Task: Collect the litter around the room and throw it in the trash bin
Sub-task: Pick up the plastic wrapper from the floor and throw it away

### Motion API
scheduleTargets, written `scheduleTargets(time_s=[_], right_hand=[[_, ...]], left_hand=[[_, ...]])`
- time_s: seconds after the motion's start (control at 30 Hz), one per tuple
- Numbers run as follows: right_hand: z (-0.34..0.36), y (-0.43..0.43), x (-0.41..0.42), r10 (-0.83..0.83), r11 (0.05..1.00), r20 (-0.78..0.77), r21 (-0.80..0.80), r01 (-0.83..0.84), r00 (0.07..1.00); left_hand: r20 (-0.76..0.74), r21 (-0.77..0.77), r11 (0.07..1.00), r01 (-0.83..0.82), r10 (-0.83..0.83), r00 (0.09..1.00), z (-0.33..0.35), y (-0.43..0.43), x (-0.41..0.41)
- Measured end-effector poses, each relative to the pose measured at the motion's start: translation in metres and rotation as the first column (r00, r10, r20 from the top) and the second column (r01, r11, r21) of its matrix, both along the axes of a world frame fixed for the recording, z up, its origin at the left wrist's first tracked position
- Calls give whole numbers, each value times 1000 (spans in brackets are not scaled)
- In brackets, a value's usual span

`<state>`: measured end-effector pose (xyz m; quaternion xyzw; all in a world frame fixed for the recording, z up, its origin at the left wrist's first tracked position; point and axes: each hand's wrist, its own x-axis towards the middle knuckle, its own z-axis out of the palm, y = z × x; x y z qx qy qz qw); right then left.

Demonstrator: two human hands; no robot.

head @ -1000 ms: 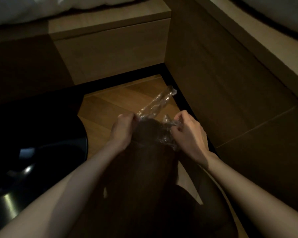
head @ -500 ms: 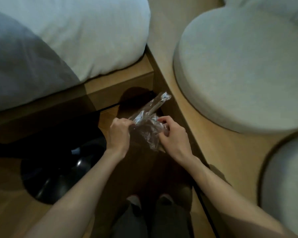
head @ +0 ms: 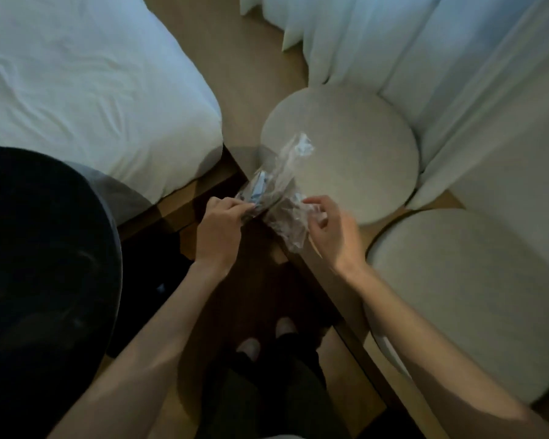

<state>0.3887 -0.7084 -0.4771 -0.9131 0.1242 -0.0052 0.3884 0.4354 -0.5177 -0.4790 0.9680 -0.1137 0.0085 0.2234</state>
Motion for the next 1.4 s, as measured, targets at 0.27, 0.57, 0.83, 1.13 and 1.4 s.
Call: scheduleTargets(time_s=[0.27, 0.57, 0.83, 1.13, 1.4], right_hand=[[29, -10, -84, -272, 961, 30, -33, 273, 962], [46, 3, -235, -691, 723, 4, 7, 691, 723], [45, 50, -390, -896, 443, -50, -7, 897, 442], [17, 139, -520, -933, 340, -118, 32, 940, 341], [-13, 214, -563, -937, 268, -203, 108, 957, 285]], left_hand=[[43, 3, 931, 366, -366, 930, 38, -39, -30], [8, 109, 512, 852, -857, 515, 47, -93, -114], [-137, -74, 234, 969, -965, 223, 52, -105, -250], [-135, 11, 110, 994, -985, 111, 38, -53, -391], [-125, 92, 95, 991, -986, 106, 10, 18, -437]])
